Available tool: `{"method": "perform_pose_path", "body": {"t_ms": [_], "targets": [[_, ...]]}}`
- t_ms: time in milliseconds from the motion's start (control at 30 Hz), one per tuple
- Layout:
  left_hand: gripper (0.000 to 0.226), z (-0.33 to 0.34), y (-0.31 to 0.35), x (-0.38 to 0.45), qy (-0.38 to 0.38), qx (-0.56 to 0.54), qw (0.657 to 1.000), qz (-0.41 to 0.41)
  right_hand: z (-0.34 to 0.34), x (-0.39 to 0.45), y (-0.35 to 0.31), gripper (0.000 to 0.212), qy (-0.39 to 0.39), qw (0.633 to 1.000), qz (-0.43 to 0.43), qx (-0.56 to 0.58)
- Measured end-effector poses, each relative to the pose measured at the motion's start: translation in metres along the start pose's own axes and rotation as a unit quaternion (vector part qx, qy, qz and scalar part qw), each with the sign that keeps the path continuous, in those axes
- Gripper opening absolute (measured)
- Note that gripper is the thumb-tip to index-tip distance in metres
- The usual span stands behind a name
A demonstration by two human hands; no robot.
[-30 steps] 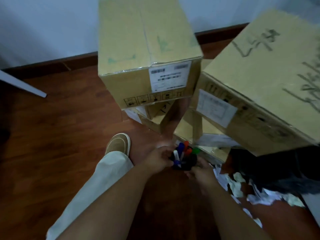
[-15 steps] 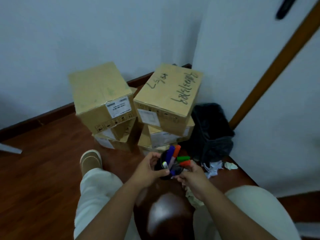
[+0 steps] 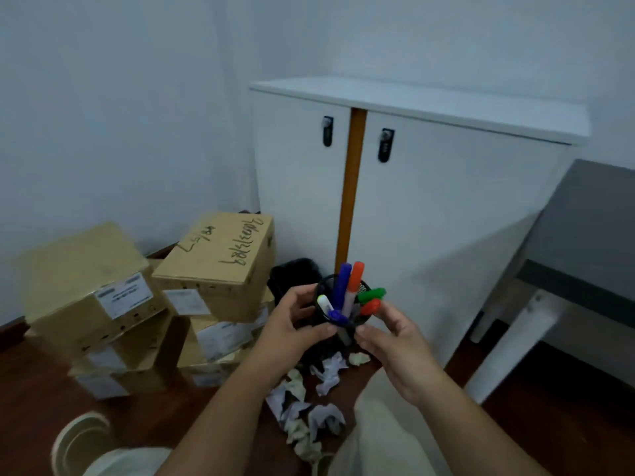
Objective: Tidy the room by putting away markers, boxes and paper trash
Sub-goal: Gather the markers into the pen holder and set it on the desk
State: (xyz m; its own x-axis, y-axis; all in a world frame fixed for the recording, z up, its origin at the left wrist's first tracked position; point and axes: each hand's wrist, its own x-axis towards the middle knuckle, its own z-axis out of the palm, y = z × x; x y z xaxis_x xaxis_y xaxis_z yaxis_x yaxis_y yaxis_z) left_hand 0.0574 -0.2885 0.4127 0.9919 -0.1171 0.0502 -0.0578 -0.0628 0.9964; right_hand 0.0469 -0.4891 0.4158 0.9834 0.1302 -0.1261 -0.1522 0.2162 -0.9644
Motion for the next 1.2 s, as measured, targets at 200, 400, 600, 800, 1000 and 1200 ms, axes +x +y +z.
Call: {"method": "perform_pose_path", "body": {"t_ms": [200, 400, 600, 800, 1000, 1200], "targets": [[0.06, 0.052, 0.06, 0.024, -0.05, -0.028, 0.996, 0.067, -0.031, -0.027, -0.075, 0.054, 0.057, 0.988, -0.112, -0.092], [0.055, 0.103, 0.115, 0.035, -0.108, -0.081, 0.985, 0.11, -0.055, -0.056, -0.127, 0.063, 0.106, 0.969, -0.209, -0.084], [0.057, 0.15, 0.155, 0.044, -0.144, -0.067, 0.975, 0.154, -0.085, -0.084, -0.16, 0.053, 0.155, 0.949, -0.269, -0.058], [0.046, 0.231, 0.171, 0.048, -0.221, -0.116, 0.958, 0.138, -0.143, -0.115, -0.181, 0.048, 0.235, 0.933, -0.266, -0.06], [0.047, 0.305, 0.178, 0.064, -0.247, -0.093, 0.957, 0.123, -0.202, -0.131, -0.199, 0.039, 0.309, 0.913, -0.249, -0.095], [0.049, 0.361, 0.182, 0.09, -0.279, -0.064, 0.953, 0.098, -0.264, -0.127, -0.212, 0.053, 0.337, 0.903, -0.194, -0.183]]}}
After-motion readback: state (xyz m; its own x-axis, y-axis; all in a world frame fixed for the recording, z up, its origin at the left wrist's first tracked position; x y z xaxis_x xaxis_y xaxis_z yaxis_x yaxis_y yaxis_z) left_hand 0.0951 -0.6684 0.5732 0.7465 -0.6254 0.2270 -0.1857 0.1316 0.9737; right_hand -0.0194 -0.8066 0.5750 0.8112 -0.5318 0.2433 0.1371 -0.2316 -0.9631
